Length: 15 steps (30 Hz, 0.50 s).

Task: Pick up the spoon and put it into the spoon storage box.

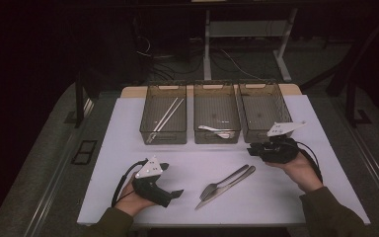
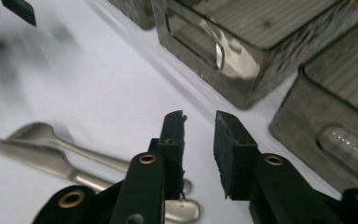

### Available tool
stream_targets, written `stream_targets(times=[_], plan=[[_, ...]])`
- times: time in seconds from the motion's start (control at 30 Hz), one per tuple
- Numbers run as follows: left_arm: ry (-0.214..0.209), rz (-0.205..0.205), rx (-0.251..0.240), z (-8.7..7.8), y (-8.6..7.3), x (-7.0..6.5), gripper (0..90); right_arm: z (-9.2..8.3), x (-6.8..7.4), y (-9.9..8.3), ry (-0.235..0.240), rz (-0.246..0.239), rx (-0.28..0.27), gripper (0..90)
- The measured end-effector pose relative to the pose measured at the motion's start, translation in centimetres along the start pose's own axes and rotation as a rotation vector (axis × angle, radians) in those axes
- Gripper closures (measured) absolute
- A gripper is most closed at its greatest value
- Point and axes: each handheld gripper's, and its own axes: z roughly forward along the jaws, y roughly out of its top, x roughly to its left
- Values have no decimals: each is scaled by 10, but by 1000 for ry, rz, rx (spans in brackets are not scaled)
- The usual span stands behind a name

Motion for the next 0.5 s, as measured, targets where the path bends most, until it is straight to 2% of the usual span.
stream_targets(times=[0.23,0.5], plan=[[2,3,2,0,0,-1,0,-1,1,-12,5,-9,20,832],[3,3,2,0,0,0,0,1,15,-21,75,-33,45,891]])
